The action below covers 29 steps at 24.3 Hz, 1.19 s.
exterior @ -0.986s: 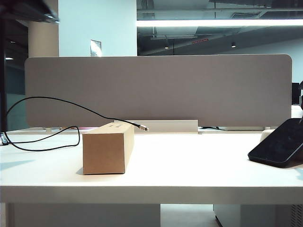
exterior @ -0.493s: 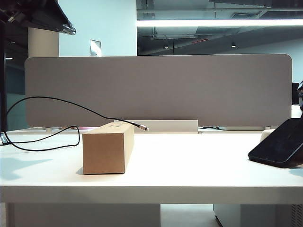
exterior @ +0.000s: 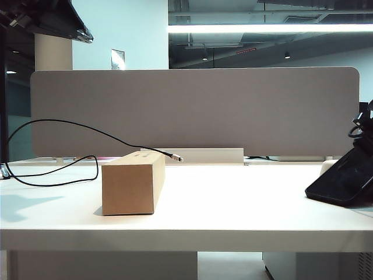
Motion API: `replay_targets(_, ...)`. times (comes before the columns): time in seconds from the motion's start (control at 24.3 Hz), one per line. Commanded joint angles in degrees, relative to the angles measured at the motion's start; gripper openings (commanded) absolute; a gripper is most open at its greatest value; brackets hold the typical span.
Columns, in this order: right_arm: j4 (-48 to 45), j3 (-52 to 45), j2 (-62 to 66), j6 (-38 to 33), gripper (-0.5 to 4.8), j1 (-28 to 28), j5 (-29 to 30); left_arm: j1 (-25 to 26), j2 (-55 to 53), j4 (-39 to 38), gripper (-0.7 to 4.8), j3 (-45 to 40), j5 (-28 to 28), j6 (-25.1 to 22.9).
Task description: Pick up the charging cable and the phone, plug the charging cable into the charging port on the phone, and finally place them back on the table.
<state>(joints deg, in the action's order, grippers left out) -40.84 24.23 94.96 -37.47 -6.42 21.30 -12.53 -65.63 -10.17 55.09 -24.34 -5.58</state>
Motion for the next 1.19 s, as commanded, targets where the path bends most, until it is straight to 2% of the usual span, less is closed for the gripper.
replay_targets(0.04, 4.50, 0.50, 3.67, -0.55, 3.13, 0.00, 1.57, -0.02, 0.11, 0.39, -0.03, 0.24, 0.11, -0.22)
replay_targets(0.29, 4.48, 1.99, 6.14, -1.36, 1.98, 0.02, 4.42, -0.02, 0.11, 0.39, -0.03, 0.24, 0.11, -0.20)
replay_targets(0.45, 3.54, 2.08, 6.14, -1.51, 1.87, 0.00, 6.05, -0.02, 0.11, 0.39, -0.03, 0.24, 0.11, -0.20)
replay_targets(0.49, 2.78, 2.08, 6.14, -1.51, 0.96, 0.00, 8.15, -0.02, 0.11, 0.39, -0.03, 0.24, 0.11, -0.20)
replay_targets(0.62, 0.92, 2.08, 6.12, -1.55, 0.05, 0.09, 13.57, -0.02, 0.11, 0.37, -0.03, 0.24, 0.09, -0.17)
replay_targets(1.03, -3.87, 2.03, 4.28, -7.17, -0.05, 0.31, 24.65, -1.38, 0.00, 3.56, -0.03, 0.24, -0.02, -0.68)
replay_targets(1.19, -4.48, 2.08, -0.15, -7.67, -0.05, 0.66, 25.77, -4.31, -2.19, 4.50, -0.04, 1.84, 0.76, -4.76)
